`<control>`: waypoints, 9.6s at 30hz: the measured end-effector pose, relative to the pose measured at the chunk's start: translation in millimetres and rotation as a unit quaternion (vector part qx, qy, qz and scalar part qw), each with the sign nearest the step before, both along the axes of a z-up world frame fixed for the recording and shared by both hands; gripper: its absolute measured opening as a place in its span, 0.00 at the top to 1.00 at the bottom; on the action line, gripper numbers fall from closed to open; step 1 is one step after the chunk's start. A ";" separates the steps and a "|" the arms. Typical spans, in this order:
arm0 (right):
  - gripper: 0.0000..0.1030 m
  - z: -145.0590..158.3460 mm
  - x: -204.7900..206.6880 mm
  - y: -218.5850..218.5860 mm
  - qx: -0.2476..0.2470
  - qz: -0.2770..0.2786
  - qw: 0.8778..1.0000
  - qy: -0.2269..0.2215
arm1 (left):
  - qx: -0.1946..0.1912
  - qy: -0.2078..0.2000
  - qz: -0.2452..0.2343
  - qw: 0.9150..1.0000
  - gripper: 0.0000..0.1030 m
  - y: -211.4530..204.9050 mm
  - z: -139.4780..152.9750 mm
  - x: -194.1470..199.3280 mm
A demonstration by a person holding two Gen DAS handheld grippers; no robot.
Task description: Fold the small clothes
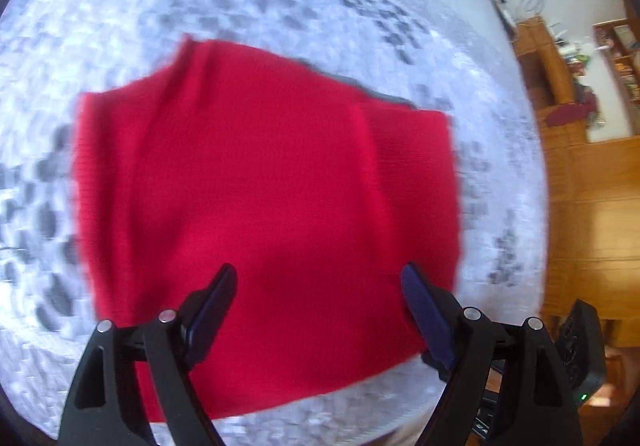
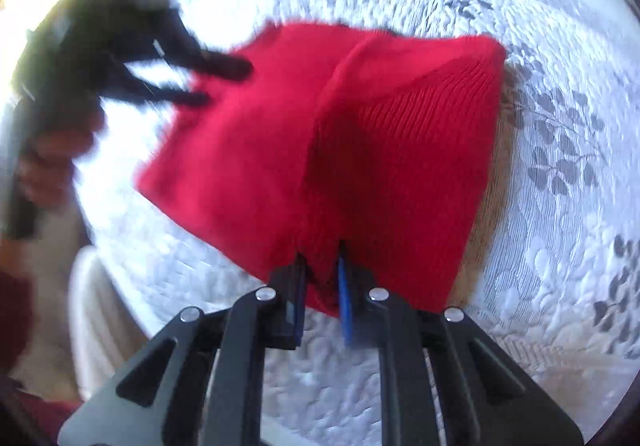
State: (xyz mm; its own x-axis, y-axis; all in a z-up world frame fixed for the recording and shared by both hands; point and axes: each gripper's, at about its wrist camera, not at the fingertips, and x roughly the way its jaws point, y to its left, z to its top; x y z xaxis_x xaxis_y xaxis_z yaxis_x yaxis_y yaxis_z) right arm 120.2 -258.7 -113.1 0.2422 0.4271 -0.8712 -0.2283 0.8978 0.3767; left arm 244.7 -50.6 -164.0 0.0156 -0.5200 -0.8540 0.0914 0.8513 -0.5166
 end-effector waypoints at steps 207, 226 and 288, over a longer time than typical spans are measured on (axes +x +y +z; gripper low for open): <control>0.91 -32.8 13.5 -18.4 0.057 -0.071 0.989 0.116 | 0.191 -0.171 0.022 0.966 0.40 56.9 29.3 -101.1; 0.55 -26.0 96.7 -47.2 0.098 -0.054 0.989 0.093 | 0.086 -0.044 0.083 0.992 0.33 121.4 -27.0 4.7; 0.50 -33.5 57.7 -242.6 0.071 -0.133 0.985 0.087 | 0.019 -0.070 -0.018 0.997 0.51 -101.7 -29.3 5.2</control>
